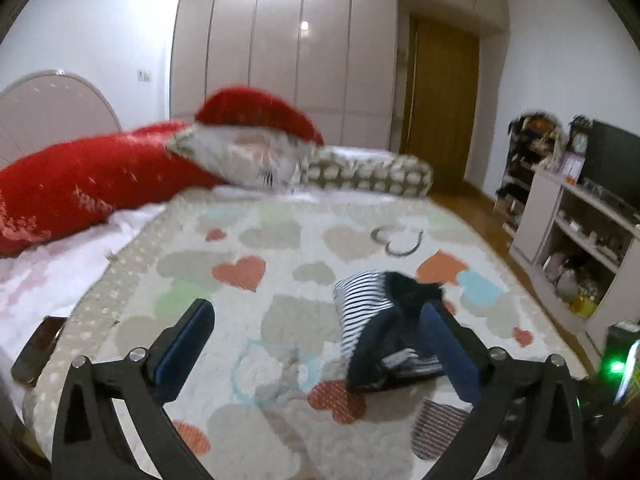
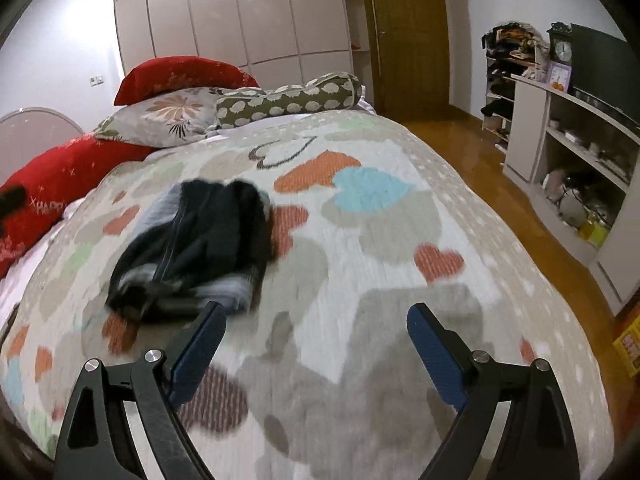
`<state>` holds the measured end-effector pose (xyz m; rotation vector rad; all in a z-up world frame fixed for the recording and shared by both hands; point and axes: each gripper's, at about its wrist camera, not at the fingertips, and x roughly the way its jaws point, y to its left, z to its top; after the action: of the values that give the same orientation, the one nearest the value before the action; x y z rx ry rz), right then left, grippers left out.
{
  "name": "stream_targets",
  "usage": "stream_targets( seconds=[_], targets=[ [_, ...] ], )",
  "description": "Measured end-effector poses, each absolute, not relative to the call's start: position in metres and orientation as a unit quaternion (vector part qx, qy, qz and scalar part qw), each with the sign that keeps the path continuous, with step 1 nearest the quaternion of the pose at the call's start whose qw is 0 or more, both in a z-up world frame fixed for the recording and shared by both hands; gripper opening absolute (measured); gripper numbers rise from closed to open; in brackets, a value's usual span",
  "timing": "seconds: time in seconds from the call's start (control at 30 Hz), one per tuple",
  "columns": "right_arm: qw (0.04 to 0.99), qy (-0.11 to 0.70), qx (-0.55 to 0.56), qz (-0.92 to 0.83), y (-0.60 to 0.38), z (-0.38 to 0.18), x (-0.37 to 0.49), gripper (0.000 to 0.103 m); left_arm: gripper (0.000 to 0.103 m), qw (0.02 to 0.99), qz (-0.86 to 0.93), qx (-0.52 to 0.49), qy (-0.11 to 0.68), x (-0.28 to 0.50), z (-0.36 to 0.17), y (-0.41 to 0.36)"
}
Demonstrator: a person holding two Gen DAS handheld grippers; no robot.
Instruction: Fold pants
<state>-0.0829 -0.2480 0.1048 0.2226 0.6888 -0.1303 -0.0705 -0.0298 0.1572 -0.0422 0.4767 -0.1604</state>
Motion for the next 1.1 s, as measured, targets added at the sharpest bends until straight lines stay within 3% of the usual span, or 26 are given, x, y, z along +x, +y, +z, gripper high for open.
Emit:
stream_targets(
  seconds=[0.4,1.1],
  targets=[
    [0.934,0.348,0.066,-0.049,-0.203,0.113,-0.13,0.094,0.103,0.93,-0.11,-0.049,0.347,-0.102,0.137,-0.027],
    [0.923,0.38,0.03,-0.053,-0.181,0.106,-0.137,0.094,0.103,0.904,-0.115,-0.001,0.411,-0.12,0.098,-0.041]
  ],
)
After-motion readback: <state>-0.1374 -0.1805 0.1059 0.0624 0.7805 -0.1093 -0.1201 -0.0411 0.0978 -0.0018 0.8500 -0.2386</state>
